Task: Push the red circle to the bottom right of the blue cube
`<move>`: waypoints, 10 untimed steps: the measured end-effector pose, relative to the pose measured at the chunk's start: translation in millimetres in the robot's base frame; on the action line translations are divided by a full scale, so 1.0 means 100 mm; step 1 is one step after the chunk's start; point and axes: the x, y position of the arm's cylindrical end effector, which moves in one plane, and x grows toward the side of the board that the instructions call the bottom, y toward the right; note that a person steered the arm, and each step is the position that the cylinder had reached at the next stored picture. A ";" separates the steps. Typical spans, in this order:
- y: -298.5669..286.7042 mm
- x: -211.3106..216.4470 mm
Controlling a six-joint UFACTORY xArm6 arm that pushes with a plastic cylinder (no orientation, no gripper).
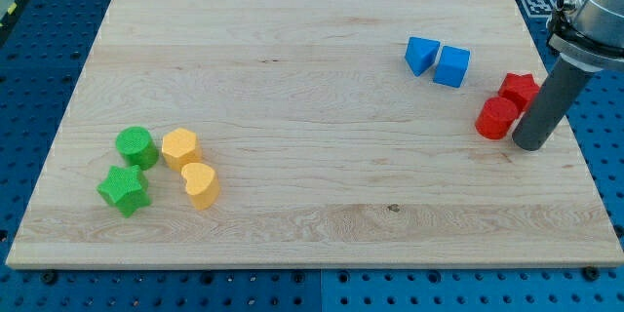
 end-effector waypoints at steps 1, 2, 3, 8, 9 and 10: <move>0.00 0.13; 0.00 0.13; -0.01 0.02; -0.33 -0.06; -0.62 -0.19; -0.49 -0.27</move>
